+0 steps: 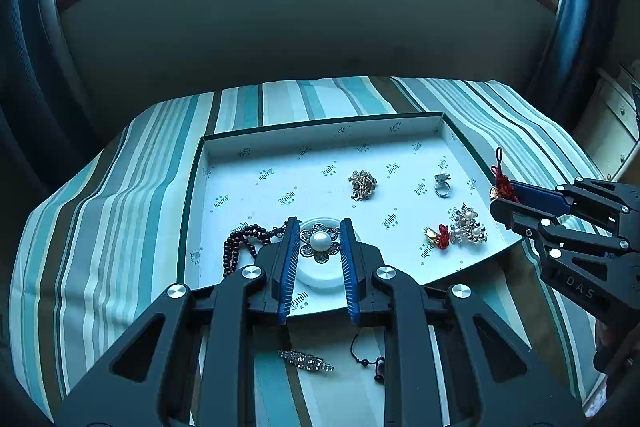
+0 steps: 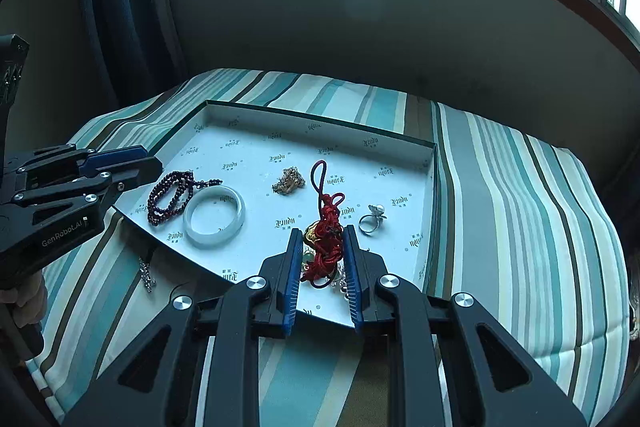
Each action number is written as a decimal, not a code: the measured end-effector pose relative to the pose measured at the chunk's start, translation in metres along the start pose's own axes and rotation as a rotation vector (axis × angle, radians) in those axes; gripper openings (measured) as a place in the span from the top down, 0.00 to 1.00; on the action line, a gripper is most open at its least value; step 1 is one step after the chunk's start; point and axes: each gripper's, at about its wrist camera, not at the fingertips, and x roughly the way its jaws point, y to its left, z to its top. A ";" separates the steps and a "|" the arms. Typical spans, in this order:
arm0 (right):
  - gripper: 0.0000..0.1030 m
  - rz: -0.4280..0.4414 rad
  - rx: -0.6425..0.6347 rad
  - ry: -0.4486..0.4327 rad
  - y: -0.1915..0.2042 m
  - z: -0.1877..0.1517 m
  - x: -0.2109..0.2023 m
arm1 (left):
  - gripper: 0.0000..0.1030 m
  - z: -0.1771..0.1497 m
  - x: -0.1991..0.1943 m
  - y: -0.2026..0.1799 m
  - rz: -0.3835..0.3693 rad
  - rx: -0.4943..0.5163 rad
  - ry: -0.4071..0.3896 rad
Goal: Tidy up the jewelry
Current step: 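Carry the tassel charm and pearl brooch into the tray and release both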
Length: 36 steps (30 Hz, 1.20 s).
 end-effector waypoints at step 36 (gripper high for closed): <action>0.79 -0.014 0.032 0.129 -0.013 0.005 0.110 | 0.80 0.032 0.135 0.009 0.047 -0.005 0.156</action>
